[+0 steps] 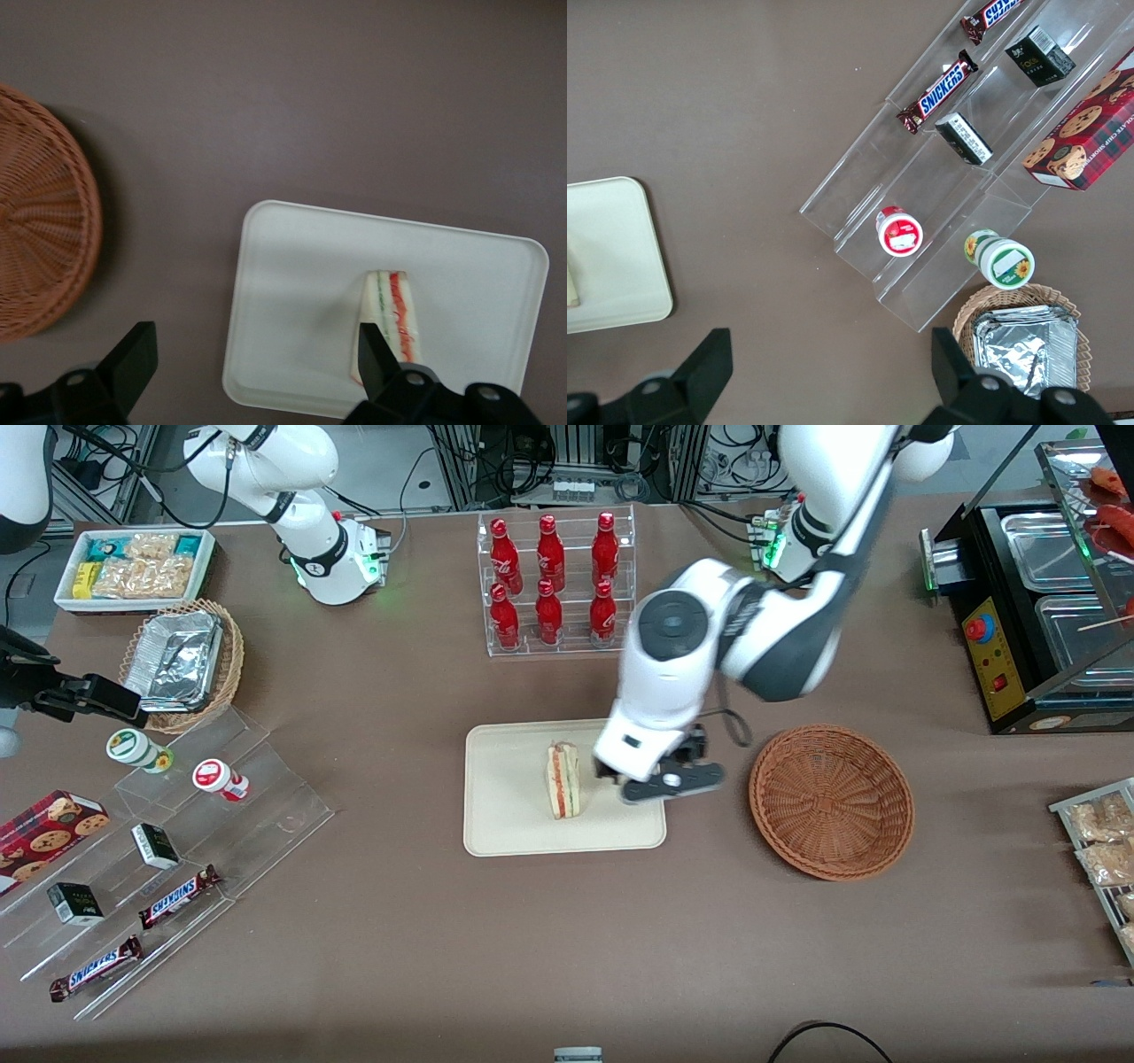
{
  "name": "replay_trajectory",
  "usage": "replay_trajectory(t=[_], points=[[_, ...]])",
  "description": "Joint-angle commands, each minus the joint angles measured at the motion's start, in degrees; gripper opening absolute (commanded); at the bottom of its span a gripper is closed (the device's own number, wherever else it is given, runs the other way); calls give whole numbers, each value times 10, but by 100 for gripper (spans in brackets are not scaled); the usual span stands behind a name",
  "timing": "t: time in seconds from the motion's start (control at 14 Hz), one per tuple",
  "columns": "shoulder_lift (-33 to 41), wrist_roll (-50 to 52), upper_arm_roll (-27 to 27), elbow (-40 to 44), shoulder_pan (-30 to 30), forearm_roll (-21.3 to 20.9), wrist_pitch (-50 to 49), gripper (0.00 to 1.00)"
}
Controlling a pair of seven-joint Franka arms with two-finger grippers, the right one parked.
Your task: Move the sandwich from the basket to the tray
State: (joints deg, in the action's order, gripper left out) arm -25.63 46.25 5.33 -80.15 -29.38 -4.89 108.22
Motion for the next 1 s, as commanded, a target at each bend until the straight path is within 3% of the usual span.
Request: replay_trajectory(t=[0.0,0.5,0.64,0.93], points=[[56,-72,6,-32,50,22,-43,100],[184,-286,6,-100,183,51,-128,100],[223,-337,4,-131,223,87,-137,100],[260,-398,3,-142,262,77,-173,100]])
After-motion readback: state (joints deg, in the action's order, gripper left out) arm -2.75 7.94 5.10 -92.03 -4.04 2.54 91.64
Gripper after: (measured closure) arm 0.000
